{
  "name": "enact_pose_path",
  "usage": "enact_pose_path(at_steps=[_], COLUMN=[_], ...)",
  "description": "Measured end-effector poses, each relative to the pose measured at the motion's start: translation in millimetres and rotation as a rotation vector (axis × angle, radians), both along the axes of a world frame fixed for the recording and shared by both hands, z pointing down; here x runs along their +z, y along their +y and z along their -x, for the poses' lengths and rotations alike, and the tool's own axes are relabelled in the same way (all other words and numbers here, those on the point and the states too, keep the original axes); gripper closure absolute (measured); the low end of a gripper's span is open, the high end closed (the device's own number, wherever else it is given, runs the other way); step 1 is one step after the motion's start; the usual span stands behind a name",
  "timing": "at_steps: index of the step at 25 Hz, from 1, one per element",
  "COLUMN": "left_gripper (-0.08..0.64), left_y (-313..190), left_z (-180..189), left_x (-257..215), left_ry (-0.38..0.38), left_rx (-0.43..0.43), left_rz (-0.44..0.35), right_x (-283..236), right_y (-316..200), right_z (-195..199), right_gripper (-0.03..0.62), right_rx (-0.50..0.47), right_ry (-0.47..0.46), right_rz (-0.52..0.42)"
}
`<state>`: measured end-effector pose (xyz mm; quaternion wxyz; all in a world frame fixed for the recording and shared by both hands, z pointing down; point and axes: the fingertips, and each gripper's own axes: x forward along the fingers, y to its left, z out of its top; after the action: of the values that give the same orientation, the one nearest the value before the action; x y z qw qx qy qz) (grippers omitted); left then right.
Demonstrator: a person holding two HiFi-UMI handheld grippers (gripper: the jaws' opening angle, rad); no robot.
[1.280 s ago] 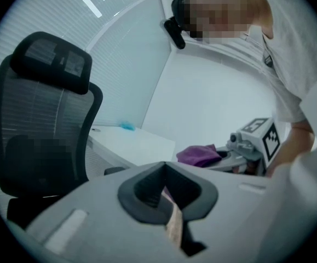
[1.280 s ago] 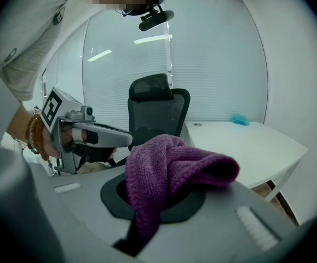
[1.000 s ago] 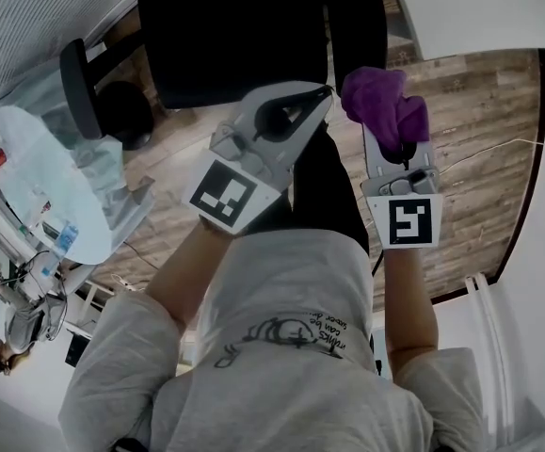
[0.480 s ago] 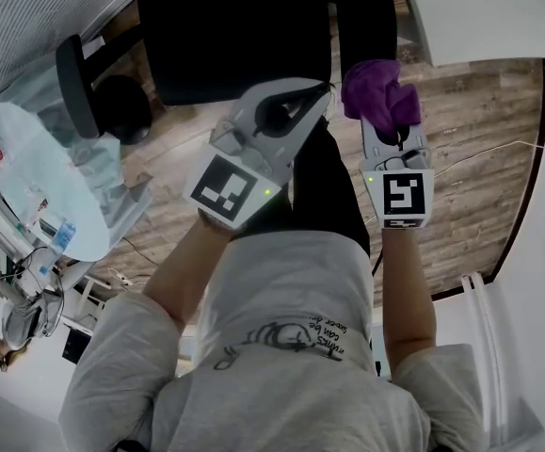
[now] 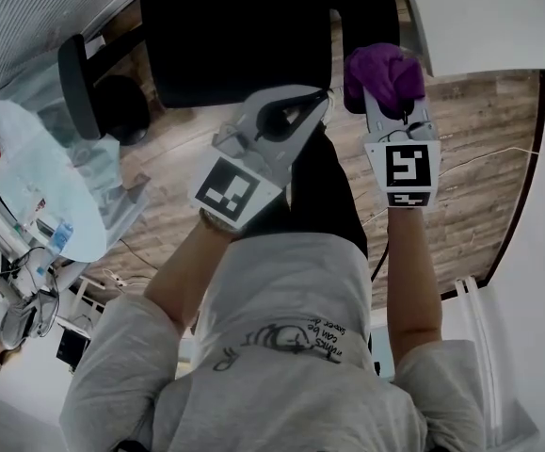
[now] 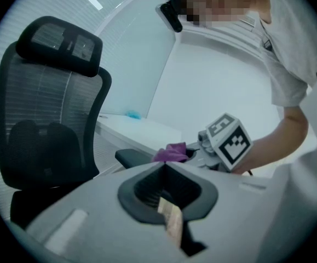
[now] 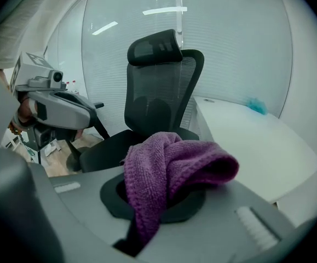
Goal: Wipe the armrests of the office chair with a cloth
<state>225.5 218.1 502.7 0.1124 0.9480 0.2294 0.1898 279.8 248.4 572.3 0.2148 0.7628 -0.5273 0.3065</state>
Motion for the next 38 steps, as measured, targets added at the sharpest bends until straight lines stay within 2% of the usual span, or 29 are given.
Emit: enact_pose_path(at_steps=[11, 25, 29, 38], left_gripper=[0.56, 0.56, 0.56, 0.56], left_y=[-5.3, -16.3, -17.2, -9.6], left_z=[-1.7, 5.3, 6.5, 5.4], left_x=[-0.8, -3.1, -1.3, 0.2], left_ry=[-0.007, -0.011, -0.024, -0.02], left_rx=[-0.012, -0.04, -0.046, -0.036], left_rz=[0.012, 0.008, 0.018, 0.014], right_x=[2.3, 7.3, 4.8, 7.3], right_y=[-39.2, -89.0, -87.4, -56.0], right_z=[-48.4, -112.4, -110.9, -78.1], right_gripper=[0.558, 0.558, 0.558, 0.558], right_rx=[-0.026, 0.028, 0.031, 0.031], right_ry=[0.05, 0.012, 0.032, 0.064], right_rz=[0.026, 0.015, 0.005, 0.021])
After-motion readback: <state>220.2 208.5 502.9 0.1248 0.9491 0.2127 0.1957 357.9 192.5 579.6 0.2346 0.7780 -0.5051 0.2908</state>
